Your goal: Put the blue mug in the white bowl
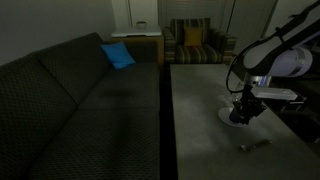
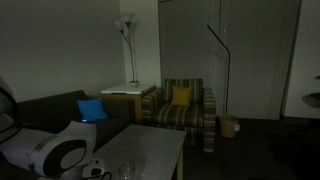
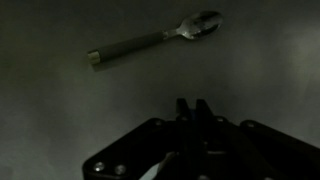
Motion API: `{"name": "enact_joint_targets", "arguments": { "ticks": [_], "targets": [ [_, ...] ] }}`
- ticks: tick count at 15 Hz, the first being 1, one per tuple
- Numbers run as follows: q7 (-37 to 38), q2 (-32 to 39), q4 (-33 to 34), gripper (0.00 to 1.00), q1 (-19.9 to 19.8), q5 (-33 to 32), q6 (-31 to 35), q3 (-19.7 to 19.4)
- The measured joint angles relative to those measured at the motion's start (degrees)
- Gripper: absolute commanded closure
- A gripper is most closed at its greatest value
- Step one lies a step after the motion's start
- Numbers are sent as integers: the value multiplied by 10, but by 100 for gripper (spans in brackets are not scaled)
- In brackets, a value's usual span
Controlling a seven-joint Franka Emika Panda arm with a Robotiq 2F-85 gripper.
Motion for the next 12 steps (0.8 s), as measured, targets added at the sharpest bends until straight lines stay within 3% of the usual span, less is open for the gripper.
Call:
{"name": "enact_joint_targets", "arguments": {
  "ticks": [7,12],
  "targets": [
    [-5,1,-4,97,0,0,122,0],
    [-14,1,-5,97,1,0,141,7]
  ]
}}
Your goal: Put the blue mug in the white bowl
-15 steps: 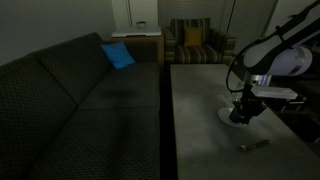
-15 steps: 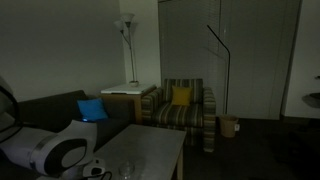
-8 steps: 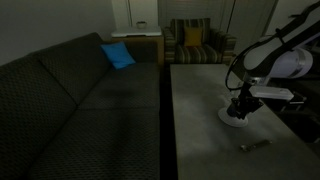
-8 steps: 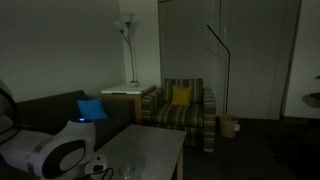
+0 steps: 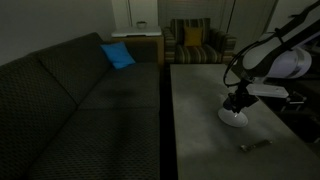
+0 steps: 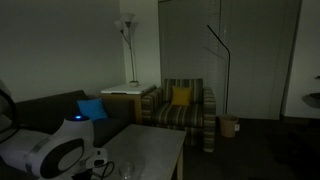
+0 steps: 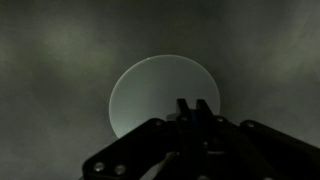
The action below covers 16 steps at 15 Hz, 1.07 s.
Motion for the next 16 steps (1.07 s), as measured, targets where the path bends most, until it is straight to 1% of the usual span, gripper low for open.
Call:
{"name": "enact_joint_targets", "arguments": {
  "ticks": [5,10,16],
  "targets": [
    [6,1,-6,97,4,0,-6,0],
    [10,1,-7,97,3,0,-51,-2],
    [15,1,-7,97,-2,0,-64,-8]
  ]
}}
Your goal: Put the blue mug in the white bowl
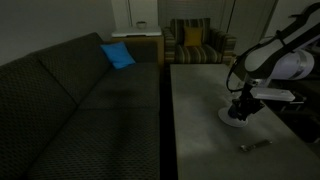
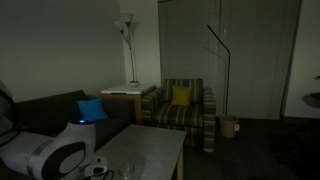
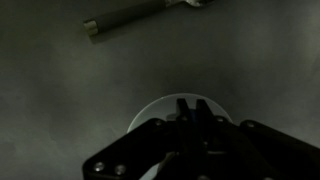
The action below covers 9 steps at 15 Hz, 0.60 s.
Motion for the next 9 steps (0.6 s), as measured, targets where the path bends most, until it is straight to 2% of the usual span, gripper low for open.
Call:
{"name": "enact_joint_targets", "arguments": {
  "ticks": [9],
  "targets": [
    [1,0,0,97,-1,0,-22,-3]
  ]
}}
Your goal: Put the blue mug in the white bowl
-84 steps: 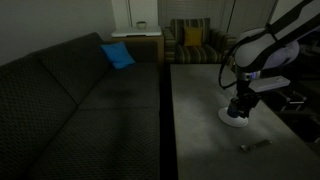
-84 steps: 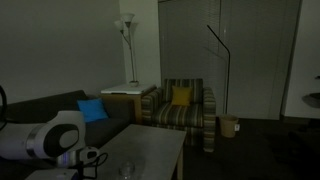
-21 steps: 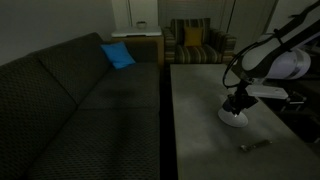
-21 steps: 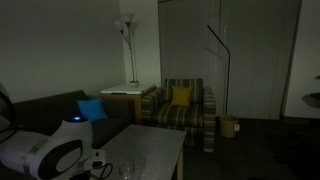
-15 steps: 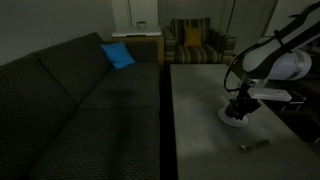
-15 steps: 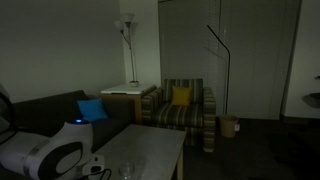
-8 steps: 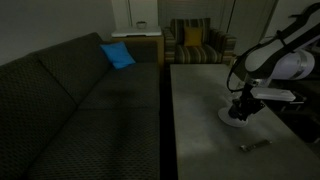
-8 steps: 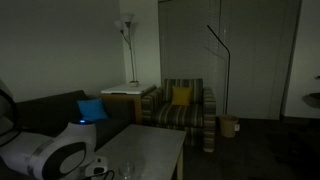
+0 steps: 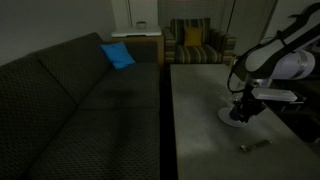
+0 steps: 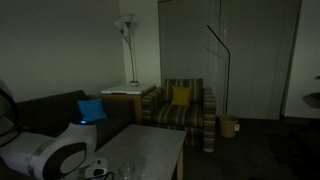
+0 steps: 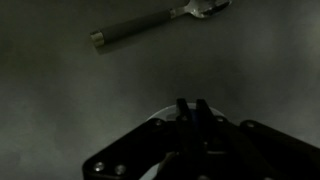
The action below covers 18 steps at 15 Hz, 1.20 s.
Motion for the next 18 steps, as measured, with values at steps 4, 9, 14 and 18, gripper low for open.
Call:
{"name": "enact_joint_targets", "arguments": {
  "ticks": [4,9,14,18],
  "targets": [
    [0,0,0,97,0,0,-2,0],
    [0,0,0,97,0,0,-4,0],
    [0,0,0,97,1,0,-8,0],
    [0,0,0,97,1,0,-9,0]
  ]
}}
